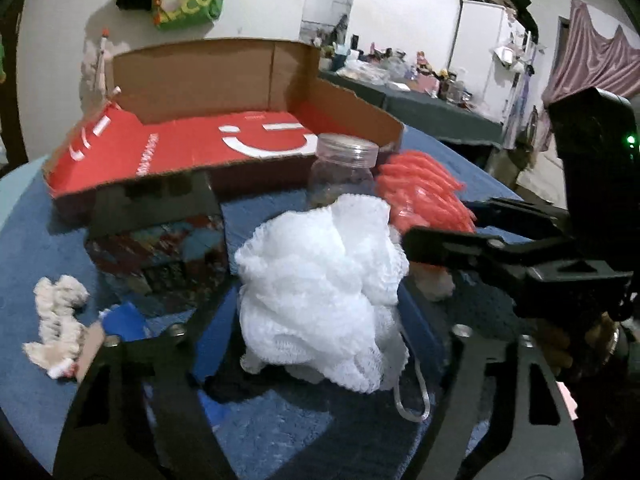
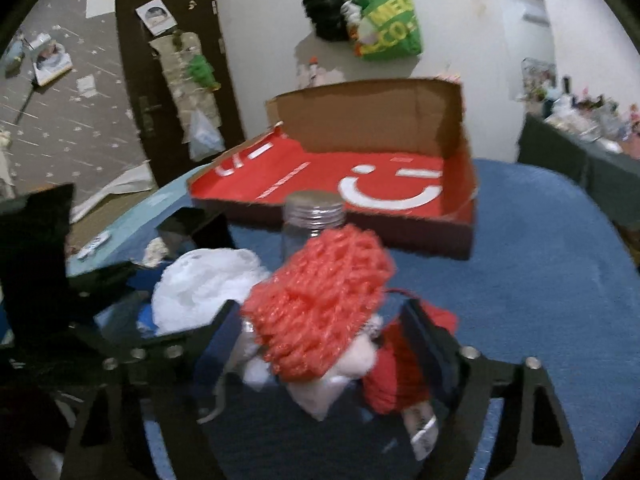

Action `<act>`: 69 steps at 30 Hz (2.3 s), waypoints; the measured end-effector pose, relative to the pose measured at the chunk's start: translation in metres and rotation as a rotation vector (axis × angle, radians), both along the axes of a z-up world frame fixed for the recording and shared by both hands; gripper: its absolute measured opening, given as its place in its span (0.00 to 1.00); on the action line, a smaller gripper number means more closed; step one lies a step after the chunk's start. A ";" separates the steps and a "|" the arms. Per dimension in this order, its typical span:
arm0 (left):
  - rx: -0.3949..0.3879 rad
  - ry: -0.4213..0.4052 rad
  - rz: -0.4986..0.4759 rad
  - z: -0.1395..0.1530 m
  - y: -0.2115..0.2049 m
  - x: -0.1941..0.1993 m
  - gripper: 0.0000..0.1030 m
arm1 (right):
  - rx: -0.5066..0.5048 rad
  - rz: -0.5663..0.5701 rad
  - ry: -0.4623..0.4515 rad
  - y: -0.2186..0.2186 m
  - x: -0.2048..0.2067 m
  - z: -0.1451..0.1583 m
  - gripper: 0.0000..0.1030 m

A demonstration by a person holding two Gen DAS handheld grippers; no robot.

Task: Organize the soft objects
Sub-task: 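Grasp the white mesh puff with the left tool while the right tool grasps the red-orange mesh puff, then carry both puffs into the red box and open both tools to release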

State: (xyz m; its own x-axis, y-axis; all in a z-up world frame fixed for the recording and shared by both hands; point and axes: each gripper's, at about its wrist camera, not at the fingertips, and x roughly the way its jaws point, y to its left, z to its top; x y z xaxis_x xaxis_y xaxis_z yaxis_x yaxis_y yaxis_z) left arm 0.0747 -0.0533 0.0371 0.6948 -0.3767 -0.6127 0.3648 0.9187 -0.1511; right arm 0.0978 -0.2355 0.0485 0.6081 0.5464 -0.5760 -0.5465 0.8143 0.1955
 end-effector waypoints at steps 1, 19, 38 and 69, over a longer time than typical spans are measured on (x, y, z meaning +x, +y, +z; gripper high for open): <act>-0.003 -0.007 -0.004 0.000 0.000 -0.001 0.61 | 0.012 0.021 0.018 0.001 0.001 -0.002 0.60; -0.037 -0.129 -0.026 0.030 0.020 -0.032 0.42 | -0.010 -0.047 -0.140 0.013 -0.043 0.027 0.46; -0.041 -0.232 0.036 0.068 0.054 -0.037 0.37 | 0.005 -0.052 -0.177 0.025 -0.046 0.044 0.46; 0.163 -0.013 0.045 0.095 0.059 0.207 0.37 | -0.140 -0.012 0.122 0.069 0.207 0.073 0.46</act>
